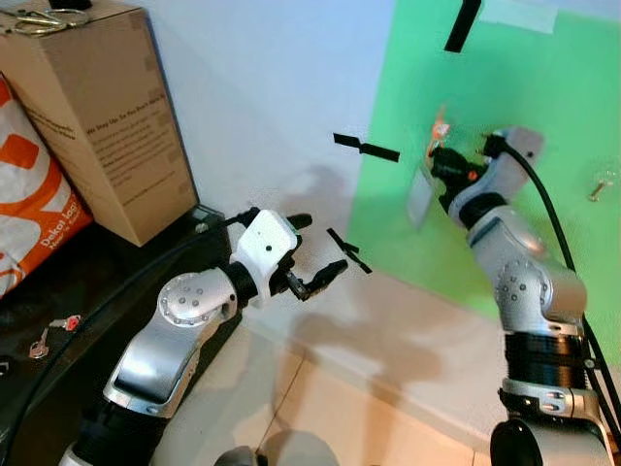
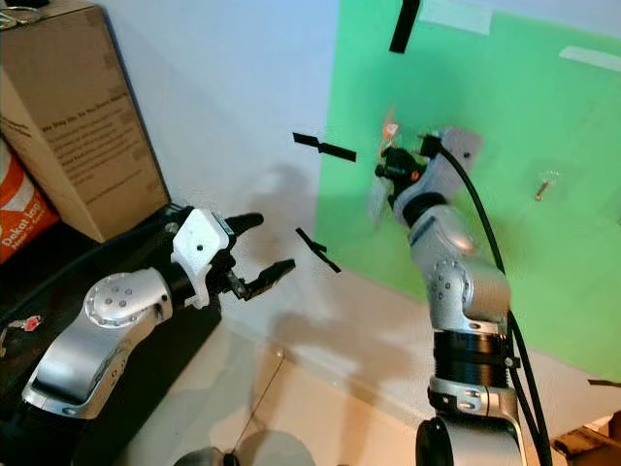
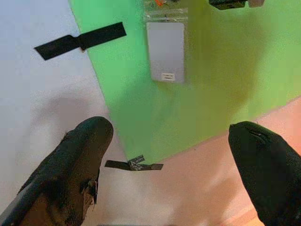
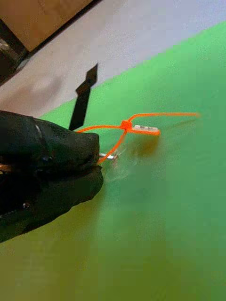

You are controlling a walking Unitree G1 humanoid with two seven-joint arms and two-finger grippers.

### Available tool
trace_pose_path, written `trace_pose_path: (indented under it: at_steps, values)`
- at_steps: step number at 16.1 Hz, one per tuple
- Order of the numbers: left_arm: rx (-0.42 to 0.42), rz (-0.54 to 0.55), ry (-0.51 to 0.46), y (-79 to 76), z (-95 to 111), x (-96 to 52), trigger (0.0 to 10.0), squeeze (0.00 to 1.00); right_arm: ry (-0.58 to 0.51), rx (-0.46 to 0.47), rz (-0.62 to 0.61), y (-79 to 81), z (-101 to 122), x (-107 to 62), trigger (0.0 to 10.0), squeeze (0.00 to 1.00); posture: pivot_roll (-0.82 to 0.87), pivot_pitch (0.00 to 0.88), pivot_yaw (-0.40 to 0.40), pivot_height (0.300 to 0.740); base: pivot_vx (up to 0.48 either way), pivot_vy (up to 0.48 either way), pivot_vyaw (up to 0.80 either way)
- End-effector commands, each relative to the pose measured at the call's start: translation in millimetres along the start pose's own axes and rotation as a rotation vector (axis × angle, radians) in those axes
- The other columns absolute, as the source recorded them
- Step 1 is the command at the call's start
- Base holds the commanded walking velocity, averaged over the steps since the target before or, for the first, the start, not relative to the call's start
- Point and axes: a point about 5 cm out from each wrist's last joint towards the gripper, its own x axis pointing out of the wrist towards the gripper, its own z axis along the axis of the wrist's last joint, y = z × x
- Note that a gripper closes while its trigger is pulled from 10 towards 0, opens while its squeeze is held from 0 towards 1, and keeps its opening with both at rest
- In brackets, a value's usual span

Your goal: Hang keys on a hook

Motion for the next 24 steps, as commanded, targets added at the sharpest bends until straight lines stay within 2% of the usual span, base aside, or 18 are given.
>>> trace_pose_path:
  at_steps: [1,6,11,12,13,17,18,20,21,22,23,24]
  values:
    - [0.015,0.01,0.005,4.1,0.5,-1.1,10.0,0.0,-0.028,0.018,-0.017,-1.6,7.2,2.7,10.0,0.0,-0.03,0.0,-0.03,0.74,0.0,0.0,0.0]
    - [0.019,0.002,0.007,3.8,-0.2,-0.8,10.0,0.0,-0.053,0.233,-0.042,-12.6,8.9,0.4,10.0,0.0,-0.03,0.0,-0.026,0.74,0.0,0.0,0.0]
    - [0.019,0.0,0.006,2.9,-0.2,0.0,10.0,0.0,-0.11,0.446,-0.001,-15.6,11.4,-1.6,10.0,0.0,-0.04,0.0,-0.025,0.74,0.0,0.0,0.0]
    - [0.017,-0.001,0.007,2.0,-0.3,0.0,10.0,0.0,-0.117,0.522,-0.001,-18.2,9.8,-0.8,10.0,0.0,-0.04,0.0,-0.026,0.74,0.0,0.0,0.0]
    - [0.017,-0.002,0.007,1.9,-0.4,0.0,10.0,0.0,-0.119,0.536,-0.002,-19.0,9.3,-0.6,10.0,0.0,-0.04,0.0,-0.026,0.74,0.0,0.0,0.0]
    - [0.014,-0.001,0.011,0.6,-1.4,-1.8,10.0,0.0,-0.178,0.74,-0.005,-25.6,11.9,4.8,10.0,0.0,-0.03,0.0,-0.033,0.74,0.0,0.0,0.0]
    - [0.013,0.001,0.011,0.5,-1.5,-2.1,10.0,0.0,-0.193,0.755,0.005,-25.5,14.5,5.0,10.0,0.0,-0.03,0.0,-0.034,0.74,0.0,0.0,0.0]
    - [0.011,0.003,0.01,0.0,-1.7,-2.0,10.0,0.0,-0.23,0.739,0.046,-23.0,22.2,4.2,10.0,0.0,-0.03,0.0,-0.039,0.74,0.0,0.0,0.0]
    - [0.01,0.006,0.009,-0.5,-1.9,-1.8,10.0,0.0,-0.254,0.625,0.062,-20.9,28.9,2.4,10.0,0.0,-0.03,0.0,-0.043,0.74,0.0,0.0,0.0]
    - [0.01,0.007,0.009,-0.7,-1.9,-1.8,10.0,0.0,-0.261,0.565,0.062,-20.3,31.2,1.8,10.0,0.0,-0.03,0.0,-0.043,0.74,0.0,0.0,0.0]
    - [0.011,0.01,0.008,-0.8,-2.1,-1.5,10.0,0.0,-0.262,0.261,0.053,-13.1,36.6,-0.5,10.0,0.0,-0.04,0.0,-0.046,0.74,0.0,0.0,0.0]
    - [0.012,0.011,0.008,-1.0,-2.0,-1.3,10.0,0.0,-0.266,0.161,0.035,-11.7,37.9,-1.4,10.0,0.0,-0.04,0.0,-0.047,0.74,0.0,0.0,0.0]
